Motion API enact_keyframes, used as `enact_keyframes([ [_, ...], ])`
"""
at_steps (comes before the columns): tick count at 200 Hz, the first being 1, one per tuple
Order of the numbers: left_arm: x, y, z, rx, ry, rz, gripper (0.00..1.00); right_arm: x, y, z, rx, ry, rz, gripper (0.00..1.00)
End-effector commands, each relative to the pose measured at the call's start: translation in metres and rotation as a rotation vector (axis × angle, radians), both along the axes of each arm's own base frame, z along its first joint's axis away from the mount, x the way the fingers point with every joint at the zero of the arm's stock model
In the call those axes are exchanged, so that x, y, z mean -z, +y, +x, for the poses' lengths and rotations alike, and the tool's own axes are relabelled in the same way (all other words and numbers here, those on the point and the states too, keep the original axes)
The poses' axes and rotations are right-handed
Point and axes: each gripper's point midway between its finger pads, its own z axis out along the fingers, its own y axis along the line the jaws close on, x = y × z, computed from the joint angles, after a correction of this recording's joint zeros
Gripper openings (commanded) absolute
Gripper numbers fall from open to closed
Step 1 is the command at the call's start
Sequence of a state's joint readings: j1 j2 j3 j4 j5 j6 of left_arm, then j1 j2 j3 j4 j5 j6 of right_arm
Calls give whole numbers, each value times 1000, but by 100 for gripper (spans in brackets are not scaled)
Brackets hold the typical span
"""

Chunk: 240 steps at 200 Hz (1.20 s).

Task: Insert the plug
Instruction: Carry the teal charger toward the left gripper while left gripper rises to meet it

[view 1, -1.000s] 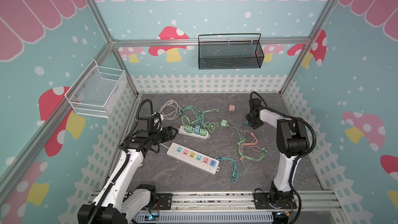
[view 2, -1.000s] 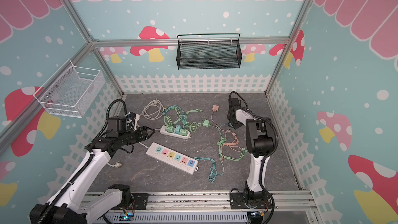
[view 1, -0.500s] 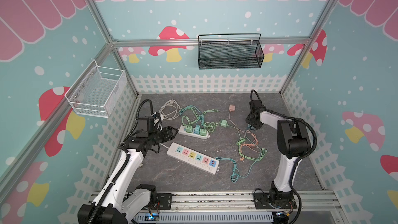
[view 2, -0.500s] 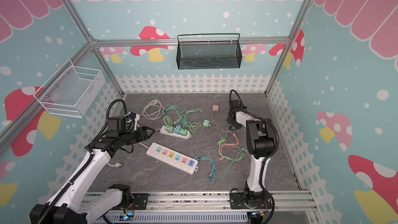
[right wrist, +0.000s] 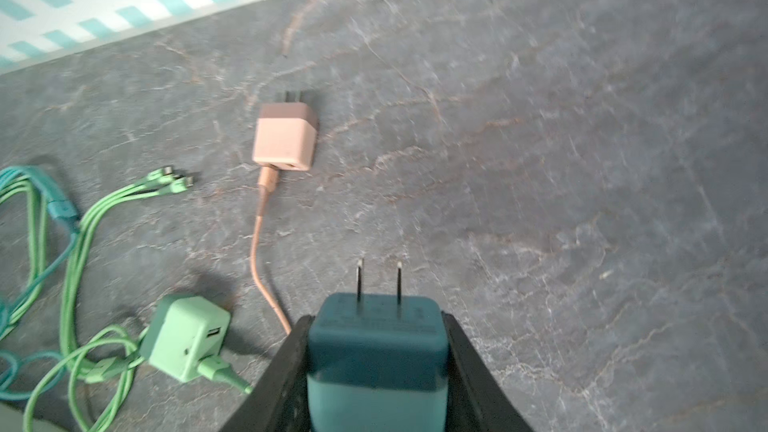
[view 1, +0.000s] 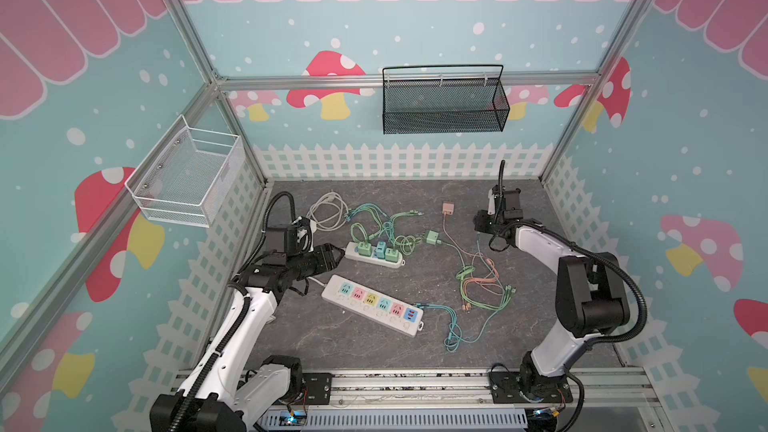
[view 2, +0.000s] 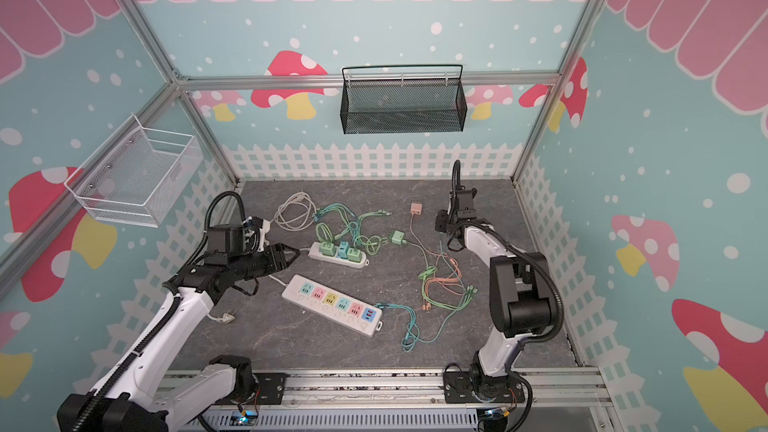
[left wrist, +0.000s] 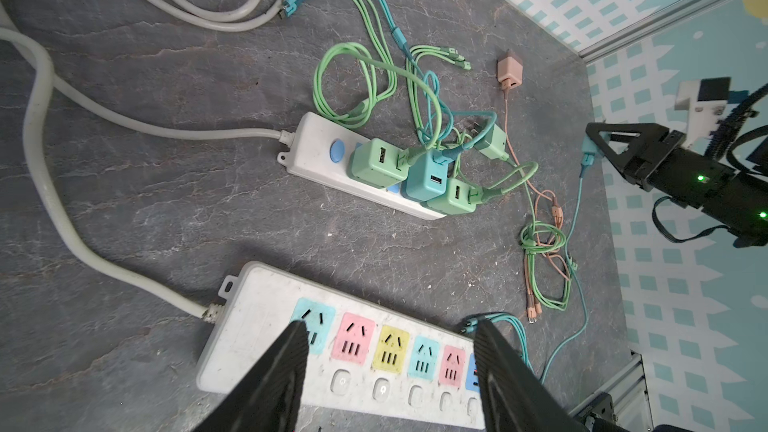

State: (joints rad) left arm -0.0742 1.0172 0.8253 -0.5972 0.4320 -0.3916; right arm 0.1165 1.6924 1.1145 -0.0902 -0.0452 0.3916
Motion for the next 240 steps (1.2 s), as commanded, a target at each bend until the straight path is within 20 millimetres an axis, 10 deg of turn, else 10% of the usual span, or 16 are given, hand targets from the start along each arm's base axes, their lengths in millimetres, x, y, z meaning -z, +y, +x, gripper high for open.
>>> enact_keyframes([
  [1, -10, -6, 2, 18, -25, -40, 63, -38, 20, 2, -189, -159, -49, 33],
  [54, -21, -13, 6, 37, -42, -81, 63, -107, 87, -27, -580, -342, 8, 28],
  [127, -30, -23, 7, 65, -52, -150, 63, -227, 131, -88, -920, -624, 74, 25],
  [240, -108, -71, -5, 326, -157, -435, 69, -240, 239, -169, -1338, -705, 89, 16],
])
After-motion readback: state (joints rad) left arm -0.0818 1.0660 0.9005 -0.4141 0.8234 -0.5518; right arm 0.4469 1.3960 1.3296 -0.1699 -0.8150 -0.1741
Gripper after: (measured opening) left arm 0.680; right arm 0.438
